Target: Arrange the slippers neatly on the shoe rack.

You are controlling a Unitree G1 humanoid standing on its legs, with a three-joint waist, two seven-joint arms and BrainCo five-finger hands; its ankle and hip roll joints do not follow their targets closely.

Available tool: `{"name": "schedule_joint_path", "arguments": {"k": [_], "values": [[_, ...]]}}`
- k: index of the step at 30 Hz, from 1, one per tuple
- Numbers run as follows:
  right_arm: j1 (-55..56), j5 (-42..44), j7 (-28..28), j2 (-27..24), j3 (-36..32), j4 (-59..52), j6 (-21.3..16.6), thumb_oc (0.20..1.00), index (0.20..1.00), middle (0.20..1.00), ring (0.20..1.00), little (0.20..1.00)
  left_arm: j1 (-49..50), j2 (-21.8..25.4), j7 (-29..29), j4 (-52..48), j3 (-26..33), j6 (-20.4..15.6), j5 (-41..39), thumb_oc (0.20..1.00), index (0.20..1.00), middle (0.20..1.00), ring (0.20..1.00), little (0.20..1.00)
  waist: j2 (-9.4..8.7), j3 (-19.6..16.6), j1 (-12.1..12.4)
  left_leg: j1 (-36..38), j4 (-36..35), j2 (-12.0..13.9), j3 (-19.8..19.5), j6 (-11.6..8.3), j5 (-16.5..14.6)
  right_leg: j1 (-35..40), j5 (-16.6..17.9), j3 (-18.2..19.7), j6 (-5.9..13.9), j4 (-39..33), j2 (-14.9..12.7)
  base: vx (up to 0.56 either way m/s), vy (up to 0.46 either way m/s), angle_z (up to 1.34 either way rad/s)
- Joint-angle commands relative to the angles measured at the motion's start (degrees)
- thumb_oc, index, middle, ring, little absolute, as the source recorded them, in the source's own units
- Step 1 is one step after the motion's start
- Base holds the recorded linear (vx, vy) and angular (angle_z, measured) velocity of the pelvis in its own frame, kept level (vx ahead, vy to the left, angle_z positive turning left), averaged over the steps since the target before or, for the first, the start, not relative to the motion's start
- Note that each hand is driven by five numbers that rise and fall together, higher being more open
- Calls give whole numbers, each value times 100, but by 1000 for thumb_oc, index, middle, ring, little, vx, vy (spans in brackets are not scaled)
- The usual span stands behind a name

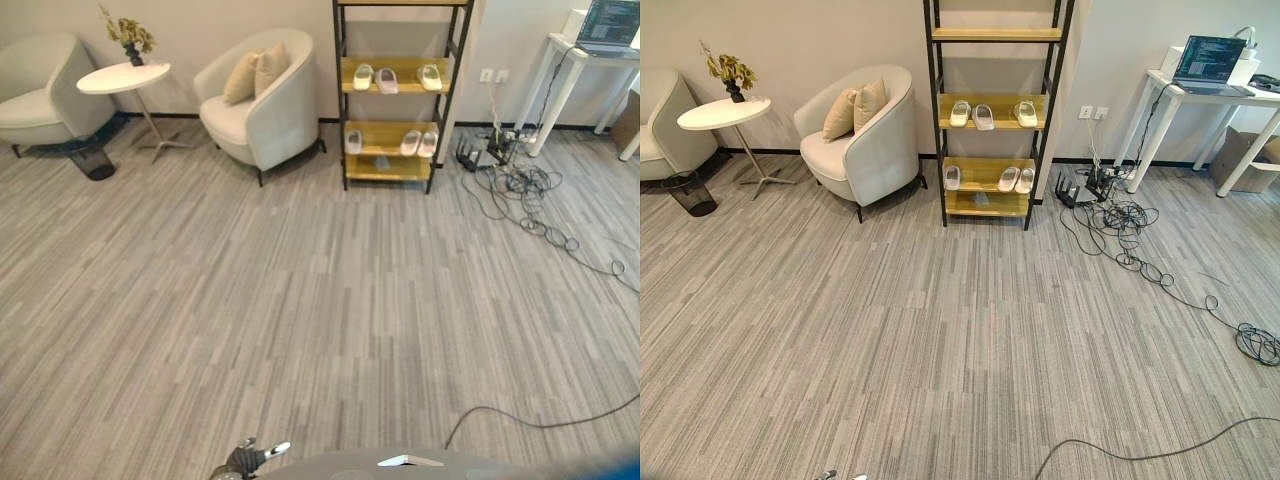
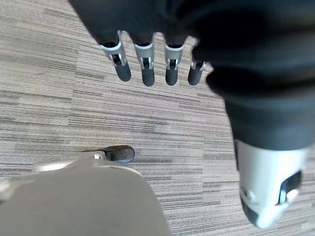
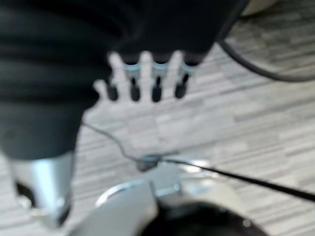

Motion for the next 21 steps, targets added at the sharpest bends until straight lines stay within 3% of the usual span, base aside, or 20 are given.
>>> {"name": "schedule_joint_path", "arguments": {"k": [1,4,5,7,21], "values": [[-154,-142,50,383,-93,323,-73,1000,1000,1000,1000,1000,-307,-287,63,495,-162,-90,133,1000,1000,1000,1000,1000,-65,-187,62,-29,19,-16,60,-88,10,29,165,10,12,25,58,0,0,0],[-187,-150,45,380,-67,298,-84,1000,1000,1000,1000,1000,-308,-283,34,475,-173,-116,119,1000,1000,1000,1000,1000,-72,-182,65,-33,19,-21,59,-86,14,33,167,4,16,25,56,0,0,0],[-171,-152,69,381,-50,242,-110,1000,1000,1000,1000,1000,-267,-328,-304,290,-55,-101,-111,1000,1000,1000,1000,1000,-71,-174,76,-40,19,-25,54,-87,17,27,172,-2,20,25,53,0,0,0],[-157,-172,86,381,-20,203,-135,1000,1000,1000,1000,1000,-243,-326,-448,255,-50,-86,-139,1000,1000,1000,1000,1000,-74,-174,74,-42,19,-26,54,-88,17,29,177,-1,19,25,52,0,0,0],[-128,-137,-39,358,-64,70,-251,1000,1000,1000,1000,1000,-288,-464,-486,331,-439,20,146,1000,1000,1000,1000,1000,8,-109,-43,41,19,15,171,-94,-18,25,219,120,16,25,60,-3,-15,-2]]}}
